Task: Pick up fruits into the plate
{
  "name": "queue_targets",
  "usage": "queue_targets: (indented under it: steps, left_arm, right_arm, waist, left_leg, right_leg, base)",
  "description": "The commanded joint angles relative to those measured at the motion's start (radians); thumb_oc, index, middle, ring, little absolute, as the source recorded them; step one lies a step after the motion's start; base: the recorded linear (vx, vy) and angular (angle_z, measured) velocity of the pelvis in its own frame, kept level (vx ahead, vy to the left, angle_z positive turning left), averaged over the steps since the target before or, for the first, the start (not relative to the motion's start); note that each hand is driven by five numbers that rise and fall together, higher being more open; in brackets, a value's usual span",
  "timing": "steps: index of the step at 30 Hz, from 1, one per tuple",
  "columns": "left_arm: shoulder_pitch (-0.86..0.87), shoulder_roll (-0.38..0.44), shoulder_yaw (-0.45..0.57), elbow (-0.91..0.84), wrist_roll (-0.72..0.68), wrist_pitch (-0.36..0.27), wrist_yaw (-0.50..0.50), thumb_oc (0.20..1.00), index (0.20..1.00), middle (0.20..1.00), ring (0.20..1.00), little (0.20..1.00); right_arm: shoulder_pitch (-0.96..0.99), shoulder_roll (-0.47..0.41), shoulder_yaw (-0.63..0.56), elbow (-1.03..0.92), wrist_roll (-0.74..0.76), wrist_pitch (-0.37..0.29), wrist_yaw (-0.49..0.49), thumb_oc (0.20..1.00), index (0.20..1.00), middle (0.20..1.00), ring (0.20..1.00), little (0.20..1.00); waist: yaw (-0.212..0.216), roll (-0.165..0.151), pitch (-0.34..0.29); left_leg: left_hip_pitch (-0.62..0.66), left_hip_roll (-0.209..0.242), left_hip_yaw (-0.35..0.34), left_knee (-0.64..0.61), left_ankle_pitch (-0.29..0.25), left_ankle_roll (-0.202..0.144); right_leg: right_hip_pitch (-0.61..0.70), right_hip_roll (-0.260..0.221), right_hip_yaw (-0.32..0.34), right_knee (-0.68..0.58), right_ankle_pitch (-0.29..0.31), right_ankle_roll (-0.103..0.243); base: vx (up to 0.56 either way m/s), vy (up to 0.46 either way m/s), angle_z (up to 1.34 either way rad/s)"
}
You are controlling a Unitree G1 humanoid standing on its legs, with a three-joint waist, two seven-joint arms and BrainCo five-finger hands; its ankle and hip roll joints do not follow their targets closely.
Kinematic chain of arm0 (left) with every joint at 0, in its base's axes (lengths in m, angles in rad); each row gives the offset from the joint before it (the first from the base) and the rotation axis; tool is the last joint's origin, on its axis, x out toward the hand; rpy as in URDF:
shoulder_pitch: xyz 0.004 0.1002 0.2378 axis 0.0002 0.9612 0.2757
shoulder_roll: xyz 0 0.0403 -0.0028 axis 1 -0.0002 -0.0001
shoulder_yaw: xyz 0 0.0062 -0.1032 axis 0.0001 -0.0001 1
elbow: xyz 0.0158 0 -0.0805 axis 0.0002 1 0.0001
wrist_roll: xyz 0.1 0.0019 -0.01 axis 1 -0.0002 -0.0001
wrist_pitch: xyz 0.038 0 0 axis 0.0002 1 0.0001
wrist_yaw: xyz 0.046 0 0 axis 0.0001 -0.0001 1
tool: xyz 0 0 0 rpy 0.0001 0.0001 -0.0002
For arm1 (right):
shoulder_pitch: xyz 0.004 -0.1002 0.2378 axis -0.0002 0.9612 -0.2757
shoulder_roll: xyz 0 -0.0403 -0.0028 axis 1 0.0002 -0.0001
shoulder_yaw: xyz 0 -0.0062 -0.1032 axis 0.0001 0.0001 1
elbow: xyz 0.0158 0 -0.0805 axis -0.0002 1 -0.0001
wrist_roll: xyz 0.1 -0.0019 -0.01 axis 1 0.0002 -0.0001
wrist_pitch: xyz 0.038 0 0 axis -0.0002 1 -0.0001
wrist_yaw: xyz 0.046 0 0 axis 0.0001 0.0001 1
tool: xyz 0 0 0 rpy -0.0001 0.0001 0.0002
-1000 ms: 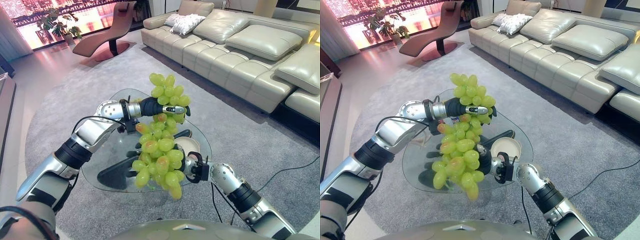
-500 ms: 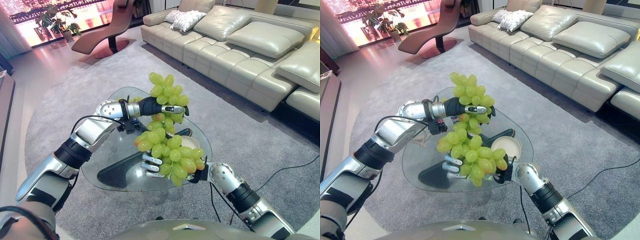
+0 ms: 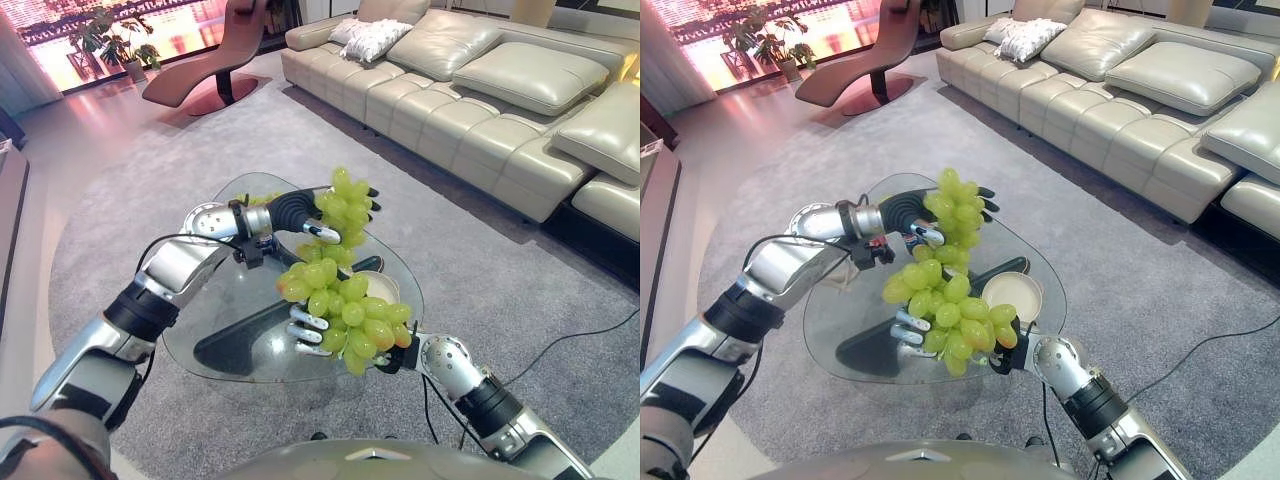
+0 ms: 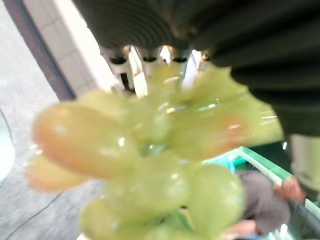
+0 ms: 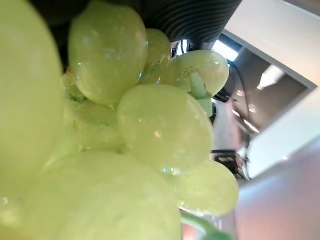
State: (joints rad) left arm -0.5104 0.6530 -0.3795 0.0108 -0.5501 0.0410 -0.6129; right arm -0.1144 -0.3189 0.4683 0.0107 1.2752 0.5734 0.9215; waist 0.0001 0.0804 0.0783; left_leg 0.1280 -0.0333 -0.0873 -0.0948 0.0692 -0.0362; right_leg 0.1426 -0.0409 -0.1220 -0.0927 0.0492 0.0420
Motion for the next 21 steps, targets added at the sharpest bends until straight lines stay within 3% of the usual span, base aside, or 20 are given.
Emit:
queue_targets:
  steps: [1,6,13,16,21]
  left_arm:
    - [-0.02,0.022,0.096,0.073,-0.033,-0.023,0.096,1.0,1.0,1.0,1.0,1.0]
    - [0.172,-0.011,0.215,0.1,-0.026,-0.048,0.145,1.0,1.0,1.0,1.0,1.0]
    - [0.38,-0.065,0.33,0.179,-0.036,-0.092,0.233,1.0,1.0,1.0,1.0,1.0]
    - [0.461,-0.099,0.367,0.27,-0.013,-0.103,0.269,1.0,1.0,1.0,1.0,1.0]
    - [0.564,-0.155,0.351,0.49,0.084,-0.086,0.323,1.0,1.0,1.0,1.0,1.0]
  right_arm:
    - [-0.004,0.032,-0.077,-0.031,-0.017,-0.12,0.046,0.2,0.2,0.2,0.2,0.2]
    - [0.066,-0.016,-0.171,0.054,-0.074,-0.213,0.086,0.2,0.2,0.2,0.2,0.2]
    - [0.114,-0.067,-0.291,0.163,-0.16,-0.346,0.047,0.2,0.2,0.2,0.2,0.2]
    - [0.125,-0.093,-0.353,0.198,-0.216,-0.408,-0.022,0.2,0.2,0.2,0.2,0.2]
    - [0.094,-0.185,-0.44,0.269,-0.497,-0.536,-0.286,0.2,0.2,0.2,0.2,0.2]
  waist:
    - [0.035,-0.049,0.026]
    - [0.048,-0.06,0.042]
    - [0.059,-0.067,0.067]
    - [0.061,-0.067,0.085]
    - [0.07,-0.066,0.119]
  left_leg:
    - [0.051,-0.006,0.081,0.014,-0.145,0.01]
    - [0.052,-0.006,0.073,0.02,-0.147,0.012]
    - [0.049,-0.005,0.065,0.037,-0.15,0.011]
    - [0.044,-0.005,0.061,0.05,-0.152,0.01]
    - [0.017,-0.008,0.052,0.07,-0.153,0.007]
  right_leg:
    - [0.024,-0.038,-0.024,0.007,-0.07,0.068]
    - [0.029,-0.04,-0.039,0.01,-0.072,0.062]
    - [0.03,-0.046,-0.054,0.018,-0.075,0.054]
    - [0.027,-0.046,-0.056,0.025,-0.076,0.048]
    - [-0.003,-0.045,-0.055,0.049,-0.082,0.042]
  base:
    - [0.03,-0.004,0.04]
    - [0.05,-0.008,0.04]
    - [0.05,0.008,0.09]
    - [0.05,0.013,0.1]
    - [0.06,0.001,0.07]
